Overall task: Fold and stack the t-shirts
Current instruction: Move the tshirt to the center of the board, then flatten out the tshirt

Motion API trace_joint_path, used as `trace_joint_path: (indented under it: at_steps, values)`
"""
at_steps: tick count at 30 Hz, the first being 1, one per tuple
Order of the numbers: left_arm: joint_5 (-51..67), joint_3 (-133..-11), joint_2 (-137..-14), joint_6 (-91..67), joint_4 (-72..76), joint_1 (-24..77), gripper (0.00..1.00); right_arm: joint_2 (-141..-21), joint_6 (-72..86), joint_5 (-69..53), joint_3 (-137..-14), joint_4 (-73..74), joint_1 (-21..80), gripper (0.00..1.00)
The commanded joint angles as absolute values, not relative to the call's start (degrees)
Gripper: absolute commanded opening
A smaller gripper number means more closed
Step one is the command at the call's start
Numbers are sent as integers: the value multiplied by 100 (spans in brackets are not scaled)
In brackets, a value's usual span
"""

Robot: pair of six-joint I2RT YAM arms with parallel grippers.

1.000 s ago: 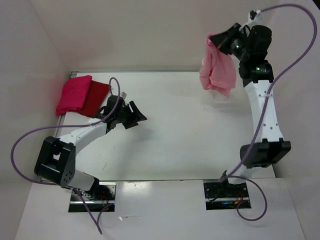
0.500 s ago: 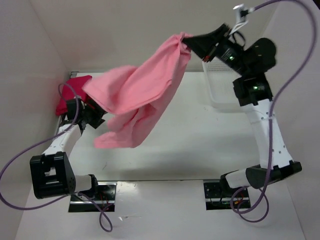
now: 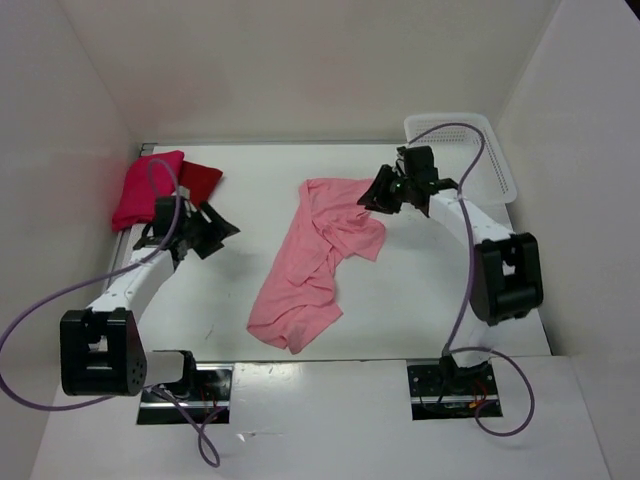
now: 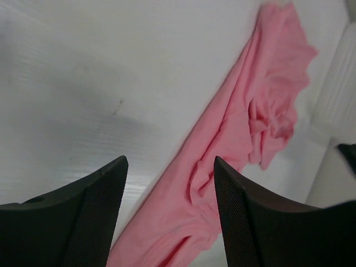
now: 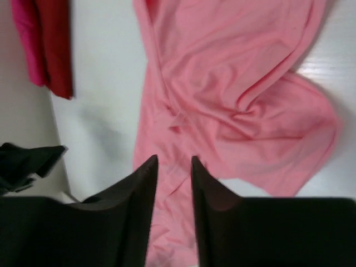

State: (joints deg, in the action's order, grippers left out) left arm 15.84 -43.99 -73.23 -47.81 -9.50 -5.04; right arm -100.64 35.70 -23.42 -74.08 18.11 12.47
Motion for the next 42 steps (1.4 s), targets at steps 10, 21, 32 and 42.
trace_joint_path:
  at_steps: [10, 21, 32, 42]
  values:
    - [10, -6748, -9506, -3217, -1397, 3163, 75, -7595, 4508, -1302, -4327, 1661, 2347, 23]
    - [-748, -7103, -10371, -2769, -1793, 3410, 66, -8322, 4562, -571, -4464, 1293, 1873, 67]
    - [474, -6486, -10380, -2769, -1608, 3410, 44, -9720, 4500, -316, -5123, 976, 1767, 42]
    - [675, -7031, -9600, -3182, -1827, 3095, 0, -9398, 4360, -255, -5984, 1089, 1767, 0]
